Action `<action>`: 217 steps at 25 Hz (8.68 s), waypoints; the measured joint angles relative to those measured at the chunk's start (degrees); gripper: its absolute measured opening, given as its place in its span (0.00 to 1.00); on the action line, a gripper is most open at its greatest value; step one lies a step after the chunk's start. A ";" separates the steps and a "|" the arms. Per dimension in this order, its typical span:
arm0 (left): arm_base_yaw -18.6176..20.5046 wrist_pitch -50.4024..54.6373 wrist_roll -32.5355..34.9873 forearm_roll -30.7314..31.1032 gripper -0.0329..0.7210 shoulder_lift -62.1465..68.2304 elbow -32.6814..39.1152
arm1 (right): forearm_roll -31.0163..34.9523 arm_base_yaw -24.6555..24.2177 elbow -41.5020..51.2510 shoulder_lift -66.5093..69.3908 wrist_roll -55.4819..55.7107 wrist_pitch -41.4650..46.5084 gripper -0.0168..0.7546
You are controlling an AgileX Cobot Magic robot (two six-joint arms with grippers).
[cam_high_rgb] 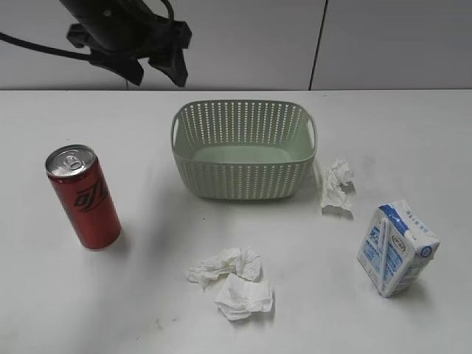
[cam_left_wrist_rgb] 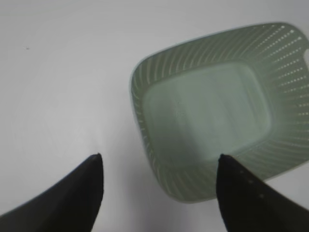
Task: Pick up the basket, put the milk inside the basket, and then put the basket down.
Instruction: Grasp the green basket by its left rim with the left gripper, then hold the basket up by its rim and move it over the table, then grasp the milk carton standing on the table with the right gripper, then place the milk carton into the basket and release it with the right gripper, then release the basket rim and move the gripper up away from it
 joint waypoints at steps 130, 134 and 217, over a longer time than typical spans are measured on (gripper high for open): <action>-12.97 -9.17 -39.06 13.94 0.05 -14.73 30.32 | 3.98 10.45 -31.52 77.47 -4.80 -1.70 0.40; -12.97 -10.10 -39.06 14.18 0.05 -14.25 30.32 | 3.97 12.34 -45.35 76.92 -2.38 6.98 0.40; -12.97 -10.95 -38.84 11.62 0.06 -10.34 30.43 | -0.27 0.59 -0.08 21.98 1.30 0.90 0.79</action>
